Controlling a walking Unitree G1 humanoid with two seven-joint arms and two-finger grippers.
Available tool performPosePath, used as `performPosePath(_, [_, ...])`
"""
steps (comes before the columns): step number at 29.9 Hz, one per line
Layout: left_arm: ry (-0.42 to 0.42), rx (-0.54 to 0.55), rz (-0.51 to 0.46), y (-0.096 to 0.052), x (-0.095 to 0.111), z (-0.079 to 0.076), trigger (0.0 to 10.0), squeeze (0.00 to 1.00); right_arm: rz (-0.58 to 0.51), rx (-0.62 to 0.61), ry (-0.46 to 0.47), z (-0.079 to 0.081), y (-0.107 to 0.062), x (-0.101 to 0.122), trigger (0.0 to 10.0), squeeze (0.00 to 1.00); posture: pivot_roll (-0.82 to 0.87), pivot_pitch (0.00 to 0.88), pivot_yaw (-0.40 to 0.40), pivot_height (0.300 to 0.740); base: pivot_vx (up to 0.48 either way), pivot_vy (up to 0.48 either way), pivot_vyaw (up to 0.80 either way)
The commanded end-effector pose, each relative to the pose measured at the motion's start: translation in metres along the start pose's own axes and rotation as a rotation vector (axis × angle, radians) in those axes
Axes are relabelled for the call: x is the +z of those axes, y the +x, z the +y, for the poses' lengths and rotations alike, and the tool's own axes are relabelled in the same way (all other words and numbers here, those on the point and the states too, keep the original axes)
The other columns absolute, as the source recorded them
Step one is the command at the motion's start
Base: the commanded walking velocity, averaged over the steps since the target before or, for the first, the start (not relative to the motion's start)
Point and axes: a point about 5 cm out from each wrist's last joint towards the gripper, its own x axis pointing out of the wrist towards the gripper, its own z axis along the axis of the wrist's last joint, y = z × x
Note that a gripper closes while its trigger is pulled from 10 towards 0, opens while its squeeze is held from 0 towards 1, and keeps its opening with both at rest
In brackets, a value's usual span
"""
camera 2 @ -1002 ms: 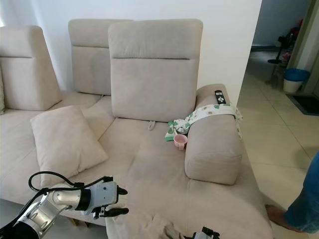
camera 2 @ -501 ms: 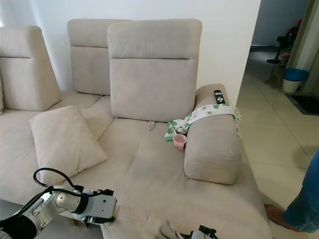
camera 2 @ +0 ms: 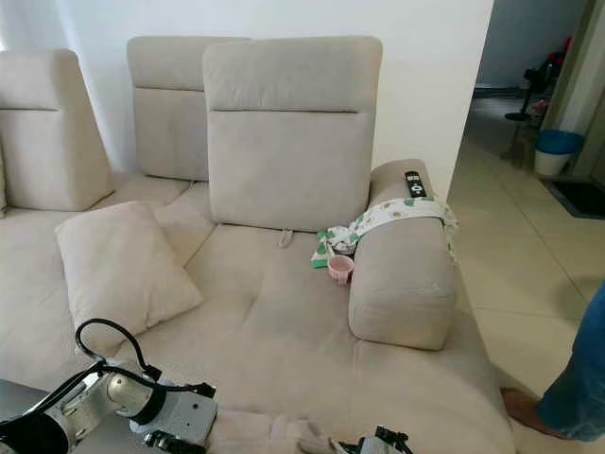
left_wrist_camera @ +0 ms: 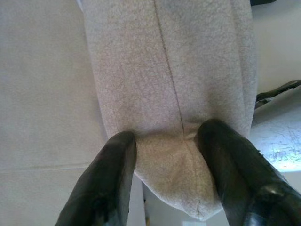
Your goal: Move the pillow to the sofa from floor
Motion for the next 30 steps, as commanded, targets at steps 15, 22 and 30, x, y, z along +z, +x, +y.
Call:
performPosePath(15, [-0.010,0.067,-0.018,0.002,0.007,0.008,0.0,0.00,-0.022,-0.047,-0.041,-0.008,0.001,0.010,0.0,0.00,-0.06,0.000,0.055,0.550,0.000,0.000,0.00])
performPosePath(22, [0.013,0.283,0.056,-0.016,0.011,0.038,0.0,0.00,-0.102,-0.130,-0.071,-0.016,0.009,0.031,10.0,0.00,-0.04,0.000,0.042,0.550,0.000,0.000,0.00])
performPosePath(30, [0.014,0.224,0.121,-0.037,0.008,0.035,10.0,0.00,-0.186,-0.155,-0.091,-0.022,0.019,0.052,10.0,0.00,-0.03,0.000,0.039,0.550,0.000,0.000,0.00])
